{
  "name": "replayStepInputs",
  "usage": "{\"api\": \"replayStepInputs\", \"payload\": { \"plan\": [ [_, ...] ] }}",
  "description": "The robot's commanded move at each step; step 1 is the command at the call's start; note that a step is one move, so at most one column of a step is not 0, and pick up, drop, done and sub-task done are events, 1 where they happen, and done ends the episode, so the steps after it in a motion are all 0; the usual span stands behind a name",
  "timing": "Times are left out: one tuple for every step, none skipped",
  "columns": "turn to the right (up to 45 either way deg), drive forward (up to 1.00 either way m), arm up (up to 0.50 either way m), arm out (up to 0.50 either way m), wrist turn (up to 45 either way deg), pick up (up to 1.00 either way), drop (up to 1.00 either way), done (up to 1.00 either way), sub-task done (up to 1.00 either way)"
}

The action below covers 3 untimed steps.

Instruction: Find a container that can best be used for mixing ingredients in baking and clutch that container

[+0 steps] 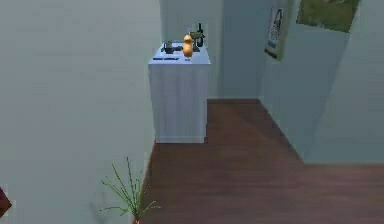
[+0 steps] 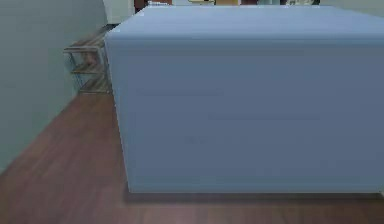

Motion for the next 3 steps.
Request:
{"api": "replayStepInputs", "payload": {
  "plan": [
    [45.0, 0.00, 0.00, 0.00, 0.0, 0.00, 0.00, 0.00, 0.00],
    [0.0, 1.00, 0.00, 0.00, 0.0, 0.00, 0.00, 0.00, 0.00],
    [21.0, 0.00, 0.00, 0.00, 0.0, 0.00, 0.00, 0.00, 0.00]
  ]
}}
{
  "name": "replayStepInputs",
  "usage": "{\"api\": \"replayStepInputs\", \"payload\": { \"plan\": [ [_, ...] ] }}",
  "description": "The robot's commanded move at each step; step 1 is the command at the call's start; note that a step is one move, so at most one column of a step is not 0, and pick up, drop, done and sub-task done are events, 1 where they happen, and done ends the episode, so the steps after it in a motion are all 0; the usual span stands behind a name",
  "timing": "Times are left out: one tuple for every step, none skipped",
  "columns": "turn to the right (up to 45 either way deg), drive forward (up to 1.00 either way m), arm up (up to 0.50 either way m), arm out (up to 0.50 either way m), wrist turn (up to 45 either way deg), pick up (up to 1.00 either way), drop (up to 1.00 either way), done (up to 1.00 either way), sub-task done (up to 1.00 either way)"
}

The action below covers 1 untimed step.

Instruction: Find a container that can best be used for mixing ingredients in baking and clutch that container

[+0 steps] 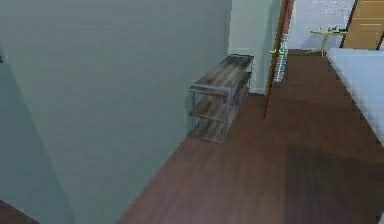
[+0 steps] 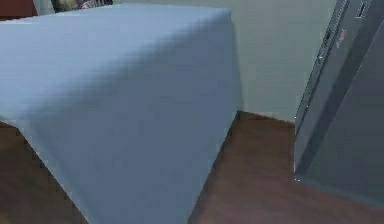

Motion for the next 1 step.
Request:
{"api": "replayStepInputs", "payload": {
  "plan": [
    [0.0, 0.10, 0.00, 0.00, 0.0, 0.00, 0.00, 0.00, 0.00]
  ]
}}
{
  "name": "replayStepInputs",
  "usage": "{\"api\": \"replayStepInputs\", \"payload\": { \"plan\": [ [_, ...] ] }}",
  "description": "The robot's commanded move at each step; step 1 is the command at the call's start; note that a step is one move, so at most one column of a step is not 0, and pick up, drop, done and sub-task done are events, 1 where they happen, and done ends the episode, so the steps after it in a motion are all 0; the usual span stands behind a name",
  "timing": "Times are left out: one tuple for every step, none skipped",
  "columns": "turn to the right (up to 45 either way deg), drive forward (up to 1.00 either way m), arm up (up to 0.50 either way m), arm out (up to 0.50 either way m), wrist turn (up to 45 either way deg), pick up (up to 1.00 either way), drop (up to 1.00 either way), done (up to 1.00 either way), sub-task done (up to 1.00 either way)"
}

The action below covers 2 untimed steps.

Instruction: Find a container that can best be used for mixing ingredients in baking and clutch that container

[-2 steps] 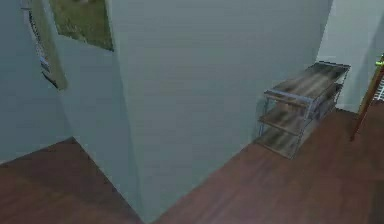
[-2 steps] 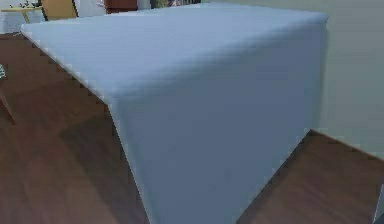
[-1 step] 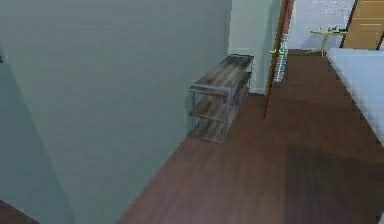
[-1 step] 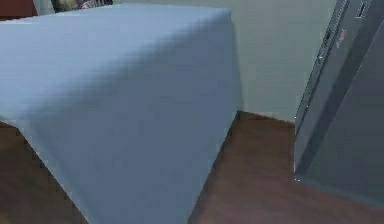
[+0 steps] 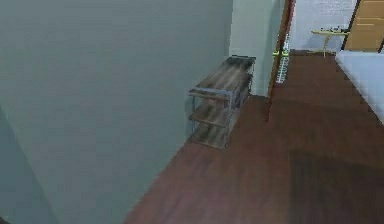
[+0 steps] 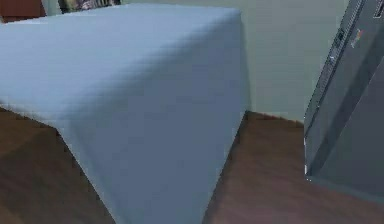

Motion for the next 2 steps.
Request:
{"api": "replayStepInputs", "payload": {
  "plan": [
    [18.0, 0.00, 0.00, 0.00, 0.0, 0.00, 0.00, 0.00, 0.00],
    [0.0, 1.00, 0.00, 0.00, 0.0, 0.00, 0.00, 0.00, 0.00]
  ]
}}
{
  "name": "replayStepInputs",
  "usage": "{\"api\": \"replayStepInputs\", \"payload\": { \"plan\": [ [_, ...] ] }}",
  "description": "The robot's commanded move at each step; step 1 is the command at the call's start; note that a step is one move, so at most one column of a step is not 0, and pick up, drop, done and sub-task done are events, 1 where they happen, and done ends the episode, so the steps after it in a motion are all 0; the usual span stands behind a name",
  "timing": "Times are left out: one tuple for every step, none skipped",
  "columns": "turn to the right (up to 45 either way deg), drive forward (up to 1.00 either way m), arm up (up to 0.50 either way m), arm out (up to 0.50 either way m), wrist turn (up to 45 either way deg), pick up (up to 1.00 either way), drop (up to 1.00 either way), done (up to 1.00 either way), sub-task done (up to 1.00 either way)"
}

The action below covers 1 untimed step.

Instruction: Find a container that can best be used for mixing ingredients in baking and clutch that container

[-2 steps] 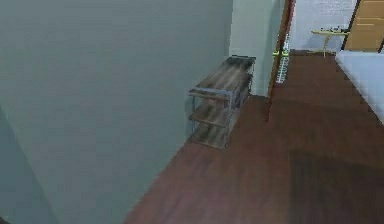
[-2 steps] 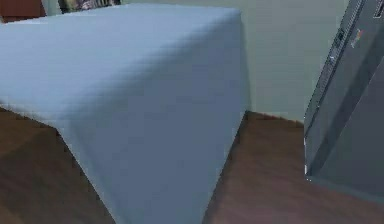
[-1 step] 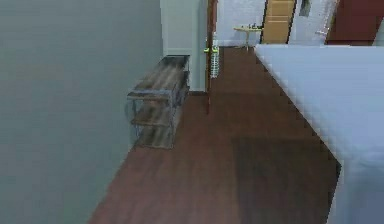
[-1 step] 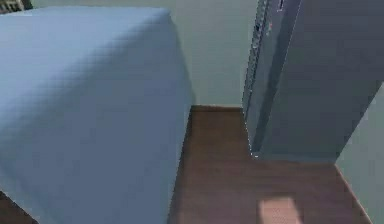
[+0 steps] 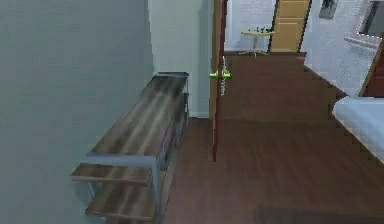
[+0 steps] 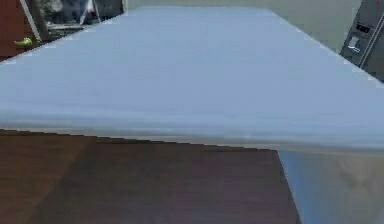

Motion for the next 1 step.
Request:
{"api": "replayStepInputs", "payload": {
  "plan": [
    [0.0, 0.75, 0.00, 0.00, 0.0, 0.00, 0.00, 0.00, 0.00]
  ]
}}
